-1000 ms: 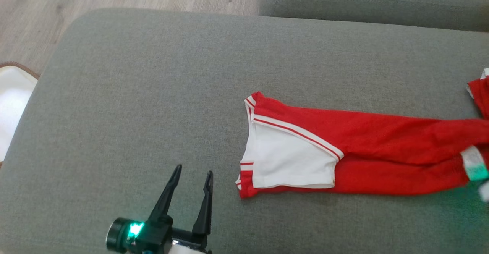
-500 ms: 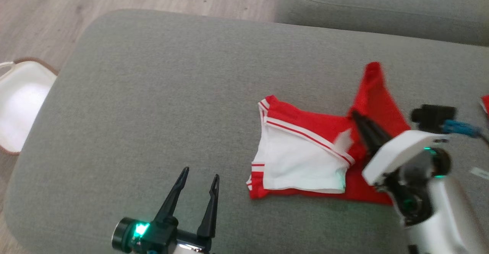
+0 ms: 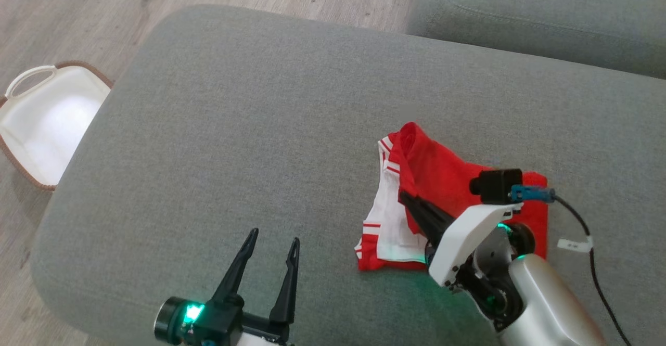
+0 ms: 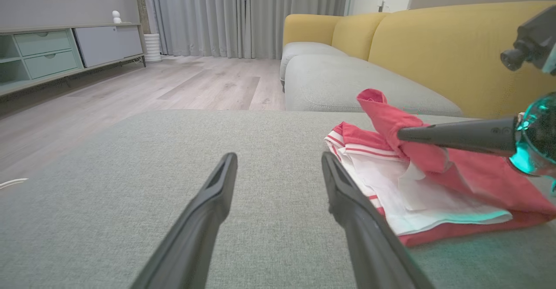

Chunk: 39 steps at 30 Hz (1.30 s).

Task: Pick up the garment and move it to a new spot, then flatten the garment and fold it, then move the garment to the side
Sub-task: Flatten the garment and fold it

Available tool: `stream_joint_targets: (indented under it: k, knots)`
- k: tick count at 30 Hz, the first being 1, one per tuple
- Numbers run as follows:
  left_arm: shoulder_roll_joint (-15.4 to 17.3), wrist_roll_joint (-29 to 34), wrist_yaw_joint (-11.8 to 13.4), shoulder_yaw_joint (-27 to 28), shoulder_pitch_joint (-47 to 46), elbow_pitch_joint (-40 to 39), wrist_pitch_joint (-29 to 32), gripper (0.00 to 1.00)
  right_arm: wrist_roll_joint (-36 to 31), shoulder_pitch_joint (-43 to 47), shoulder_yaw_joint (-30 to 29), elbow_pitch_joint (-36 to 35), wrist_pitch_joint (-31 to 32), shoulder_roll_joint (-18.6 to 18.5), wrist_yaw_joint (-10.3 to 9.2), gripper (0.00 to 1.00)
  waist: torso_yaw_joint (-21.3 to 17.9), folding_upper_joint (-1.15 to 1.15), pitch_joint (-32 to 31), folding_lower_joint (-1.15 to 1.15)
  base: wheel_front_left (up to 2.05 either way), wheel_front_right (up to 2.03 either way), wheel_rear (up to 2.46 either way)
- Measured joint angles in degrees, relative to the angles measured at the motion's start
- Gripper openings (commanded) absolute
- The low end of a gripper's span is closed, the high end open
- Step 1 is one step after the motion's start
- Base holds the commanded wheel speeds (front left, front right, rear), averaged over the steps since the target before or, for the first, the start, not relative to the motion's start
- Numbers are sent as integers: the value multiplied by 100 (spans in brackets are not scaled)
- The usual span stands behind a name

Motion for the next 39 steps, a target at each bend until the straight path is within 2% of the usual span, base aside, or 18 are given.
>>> stream_joint_targets:
  k: [1, 2, 8, 13, 17, 23, 27, 32, 39]
  knots:
    - [-19, 7, 0, 25, 0, 0, 0, 100, 76, -4, 89, 108, -107, 0, -1, 15, 10, 0, 22, 0, 0, 0, 0]
    - [-27, 7, -1, 32, 0, 0, 0, 100, 137, -7, 131, 155, -176, 0, -1, 100, 7, 0, 26, 0, 0, 0, 0]
    - [-57, 31, -43, 89, 5, 46, 0, 100, 346, -127, 282, 182, -648, 11, 0, 100, -91, 0, -47, 1, 0, 0, 0]
    - [-59, 32, -34, 216, 131, 57, 0, 100, -109, -52, 73, -60, -1427, -211, 0, 100, -266, 0, -257, 0, 0, 0, 0]
    - [-56, -56, 62, 408, 377, 29, 0, 100, -477, 316, -369, -180, -2236, -639, 0, 100, -484, 0, -468, 0, 0, 0, 0]
    - [-27, 10, 282, 675, 499, -176, 0, 100, -1068, 1070, -1138, -230, -3376, -777, -1, 100, -812, 0, -739, 0, 0, 0, 0]
    - [-26, 68, 320, 779, 711, -274, 0, 100, -1600, 1636, -1283, -345, -3573, -786, 0, 100, -960, 0, -934, -1, 0, 0, 0]
    - [-20, 207, 318, 783, 1065, -327, 0, 100, -1886, 2436, -1377, -485, -3607, -672, -1, 100, -1091, 0, -1118, -1, 0, 0, 0]
    - [-23, 207, 289, 828, 1199, -264, 0, 100, -2098, 2678, -1423, -684, -3608, -452, 0, 100, -1219, 0, -1231, -1, 0, 0, 0]
